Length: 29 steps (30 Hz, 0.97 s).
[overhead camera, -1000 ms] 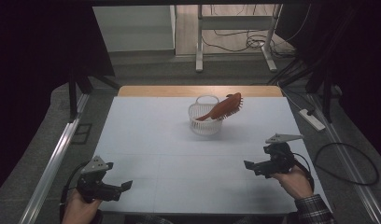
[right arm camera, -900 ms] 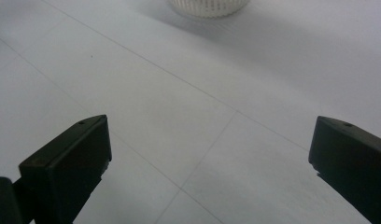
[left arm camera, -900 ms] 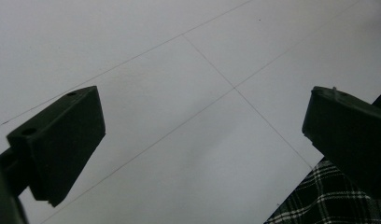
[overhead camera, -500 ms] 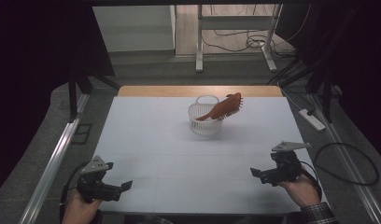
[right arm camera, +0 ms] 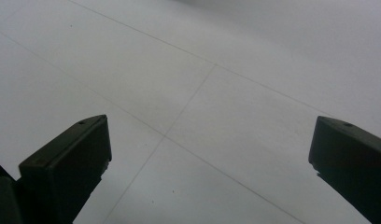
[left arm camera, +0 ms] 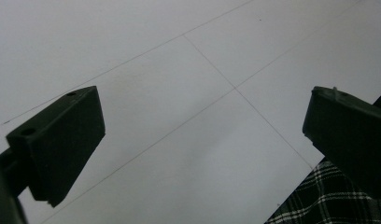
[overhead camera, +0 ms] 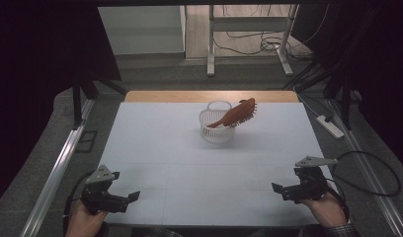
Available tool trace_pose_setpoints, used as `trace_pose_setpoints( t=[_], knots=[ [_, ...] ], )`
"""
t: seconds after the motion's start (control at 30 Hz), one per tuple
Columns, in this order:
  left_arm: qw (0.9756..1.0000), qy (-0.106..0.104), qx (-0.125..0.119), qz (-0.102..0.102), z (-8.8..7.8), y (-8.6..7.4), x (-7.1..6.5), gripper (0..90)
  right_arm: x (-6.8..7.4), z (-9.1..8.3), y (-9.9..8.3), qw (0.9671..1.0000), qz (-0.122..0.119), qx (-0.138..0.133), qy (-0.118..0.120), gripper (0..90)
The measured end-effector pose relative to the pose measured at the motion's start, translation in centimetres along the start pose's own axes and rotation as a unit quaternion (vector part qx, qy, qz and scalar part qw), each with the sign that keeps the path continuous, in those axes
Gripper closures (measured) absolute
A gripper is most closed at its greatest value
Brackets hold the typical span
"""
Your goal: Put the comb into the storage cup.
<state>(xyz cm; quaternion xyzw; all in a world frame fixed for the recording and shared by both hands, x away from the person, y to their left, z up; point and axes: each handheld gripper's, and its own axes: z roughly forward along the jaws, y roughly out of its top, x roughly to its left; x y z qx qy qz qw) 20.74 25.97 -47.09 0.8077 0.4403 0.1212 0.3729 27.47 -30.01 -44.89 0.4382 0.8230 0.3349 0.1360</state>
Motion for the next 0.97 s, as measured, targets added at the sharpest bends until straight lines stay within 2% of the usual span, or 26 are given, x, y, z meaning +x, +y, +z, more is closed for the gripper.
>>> trace_pose_setpoints(
  t=[0.57,0.83,0.97],
  knots=[
    [1.0000,0.001,0.001,0.000,0.0,0.0,0.0,0.0,0.0,-1.3,-1.3,0.9991,0.017,0.016,-0.035,0.0],
    [1.0000,0.002,0.001,0.000,0.0,0.0,0.0,0.0,0.2,-1.4,-1.5,0.9983,0.011,0.030,-0.049,0.0],
    [1.0000,0.000,0.000,-0.001,0.0,0.1,0.0,0.0,0.1,-1.2,-1.5,0.9982,0.010,0.037,-0.047,0.0]
  ],
)
